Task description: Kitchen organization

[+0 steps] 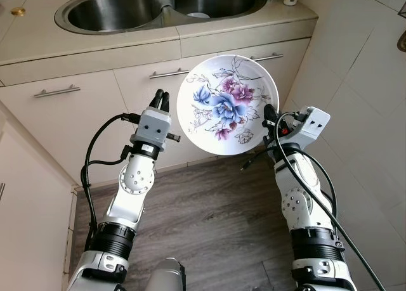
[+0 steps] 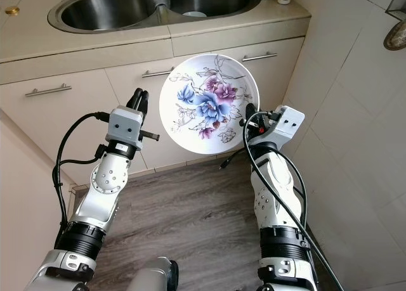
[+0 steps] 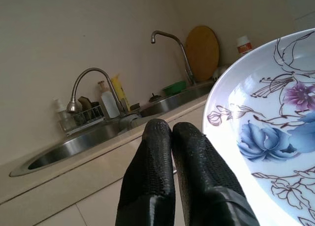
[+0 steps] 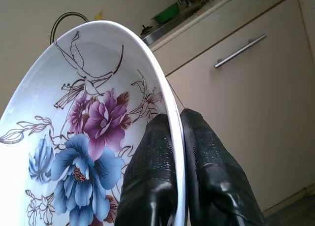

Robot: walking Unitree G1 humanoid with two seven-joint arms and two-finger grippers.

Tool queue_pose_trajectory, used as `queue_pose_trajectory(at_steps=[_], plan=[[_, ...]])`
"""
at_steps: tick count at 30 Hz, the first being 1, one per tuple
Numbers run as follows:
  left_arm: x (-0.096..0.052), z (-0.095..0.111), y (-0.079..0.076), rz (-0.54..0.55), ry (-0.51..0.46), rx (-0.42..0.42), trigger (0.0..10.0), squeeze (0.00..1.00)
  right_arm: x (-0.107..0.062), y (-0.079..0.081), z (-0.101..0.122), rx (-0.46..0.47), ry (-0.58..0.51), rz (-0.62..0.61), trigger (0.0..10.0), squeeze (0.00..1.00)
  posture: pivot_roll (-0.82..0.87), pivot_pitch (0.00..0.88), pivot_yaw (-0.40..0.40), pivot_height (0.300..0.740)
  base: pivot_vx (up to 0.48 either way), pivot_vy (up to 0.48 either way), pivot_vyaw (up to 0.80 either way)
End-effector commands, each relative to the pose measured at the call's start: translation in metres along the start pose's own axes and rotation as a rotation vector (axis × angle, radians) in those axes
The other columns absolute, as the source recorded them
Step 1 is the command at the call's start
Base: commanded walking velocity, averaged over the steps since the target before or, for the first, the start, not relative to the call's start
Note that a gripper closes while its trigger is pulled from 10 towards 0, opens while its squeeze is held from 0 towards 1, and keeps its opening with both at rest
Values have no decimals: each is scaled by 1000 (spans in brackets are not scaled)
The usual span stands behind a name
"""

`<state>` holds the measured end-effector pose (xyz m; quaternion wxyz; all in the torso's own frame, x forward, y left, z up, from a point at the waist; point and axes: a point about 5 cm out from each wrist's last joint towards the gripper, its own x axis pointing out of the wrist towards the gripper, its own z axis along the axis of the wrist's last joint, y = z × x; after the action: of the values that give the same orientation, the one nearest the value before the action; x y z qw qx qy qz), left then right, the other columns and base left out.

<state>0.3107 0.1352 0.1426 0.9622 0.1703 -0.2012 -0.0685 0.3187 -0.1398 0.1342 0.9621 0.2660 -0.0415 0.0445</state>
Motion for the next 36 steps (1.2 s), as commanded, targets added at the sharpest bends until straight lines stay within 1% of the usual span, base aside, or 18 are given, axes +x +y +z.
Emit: queue_pose_trajectory(at_steps=[1,9,18,21,24,25,27,28,29,30,31,32,33,35,36], plan=[[1,3,3,7,-16,-9,10000,0,4,6,3,-5,-10,16,10000,0,153,0,-23,740,247,0,0],[1,3,3,9,-19,-9,10000,0,5,7,3,-11,-6,22,10000,0,157,0,-26,740,382,0,0],[2,4,6,15,-29,2,10000,0,6,10,2,-44,-7,33,10000,0,159,0,-20,740,401,0,0],[3,5,7,24,-36,8,10000,0,7,12,7,-43,-26,37,10000,0,161,0,-19,740,398,0,0],[3,6,8,28,-40,11,10000,0,8,14,10,-42,-33,40,10000,0,160,0,-18,740,401,0,800],[3,7,10,36,-48,16,10000,0,10,16,15,-47,-50,49,10000,0,159,0,-19,740,401,0,800],[3,7,10,36,-48,16,10000,0,10,16,15,-47,-50,49,10000,0,159,0,-19,740,401,0,800],[3,9,12,53,-64,22,10000,0,13,22,25,-82,-91,66,10000,0,159,0,-18,740,401,0,800],[3,9,12,53,-64,22,10000,0,13,22,25,-82,-91,66,10000,0,159,0,-18,740,401,0,800],[4,12,15,72,-79,32,10000,0,17,27,36,-170,-152,71,10000,0,159,0,-18,740,401,0,800],[4,12,15,72,-79,32,10000,0,17,27,36,-170,-152,71,10000,0,159,0,-18,740,401,0,800],[5,14,19,101,-95,46,10000,0,22,39,56,-331,-268,83,10000,0,163,0,-20,740,398,0,0],[5,14,21,106,-97,49,10000,0,23,43,61,-372,-304,88,10000,0,164,0,-20,740,398,0,0],[5,14,22,110,-97,52,10000,0,24,48,66,-399,-334,96,10000,0,165,0,-21,740,398,0,0],[5,14,22,109,-95,52,10000,0,22,57,75,-479,-390,126,10000,0,169,0,-23,740,386,0,0]])
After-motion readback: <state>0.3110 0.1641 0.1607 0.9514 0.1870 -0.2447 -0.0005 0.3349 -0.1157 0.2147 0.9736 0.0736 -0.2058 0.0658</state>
